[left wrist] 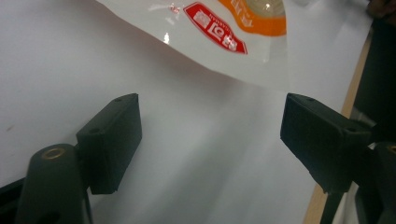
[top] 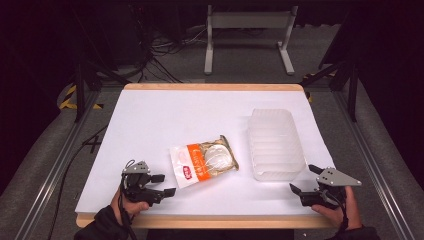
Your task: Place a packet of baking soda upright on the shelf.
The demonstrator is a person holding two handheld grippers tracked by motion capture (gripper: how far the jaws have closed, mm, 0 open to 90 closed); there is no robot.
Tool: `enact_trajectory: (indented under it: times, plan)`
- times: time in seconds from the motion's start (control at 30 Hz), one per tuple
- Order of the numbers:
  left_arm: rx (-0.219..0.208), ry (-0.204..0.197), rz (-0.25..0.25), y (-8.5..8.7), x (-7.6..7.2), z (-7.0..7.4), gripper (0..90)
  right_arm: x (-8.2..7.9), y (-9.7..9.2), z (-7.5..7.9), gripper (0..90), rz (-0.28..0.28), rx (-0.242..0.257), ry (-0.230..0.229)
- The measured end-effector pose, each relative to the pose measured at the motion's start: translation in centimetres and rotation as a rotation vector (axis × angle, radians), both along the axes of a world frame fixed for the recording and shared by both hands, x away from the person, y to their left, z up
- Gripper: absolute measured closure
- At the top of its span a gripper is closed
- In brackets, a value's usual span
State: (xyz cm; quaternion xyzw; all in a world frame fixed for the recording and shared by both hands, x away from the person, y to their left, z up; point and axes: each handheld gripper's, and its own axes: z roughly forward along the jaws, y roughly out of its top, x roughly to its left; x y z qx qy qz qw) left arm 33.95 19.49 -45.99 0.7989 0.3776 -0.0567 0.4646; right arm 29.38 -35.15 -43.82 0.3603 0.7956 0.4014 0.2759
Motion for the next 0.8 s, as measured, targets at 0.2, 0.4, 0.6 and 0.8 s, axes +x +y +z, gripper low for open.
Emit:
enact_trajectory:
  times: [0.2, 0.4, 0.6, 0.8]
  plan:
    - [-0.059, 0.053, -0.006, -1.4, 1.1, -0.1, 20.7, 0.0, 0.3, -0.1, 8.4, 0.009, -0.016, 0.006]
    - [-0.122, 0.111, 0.011, -2.5, 2.4, -0.3, 20.6, 0.1, 0.3, -0.1, 8.4, 0.007, -0.017, 0.009]
    - [-0.154, 0.13, 0.025, -3.8, 4.5, -0.1, 22.3, 0.1, 0.3, -0.2, 8.5, 0.015, -0.014, 0.015]
    - [-0.159, 0.116, 0.03, -4.7, 6.0, 0.3, 35.2, 0.1, 0.3, -0.2, 8.7, 0.017, -0.014, 0.019]
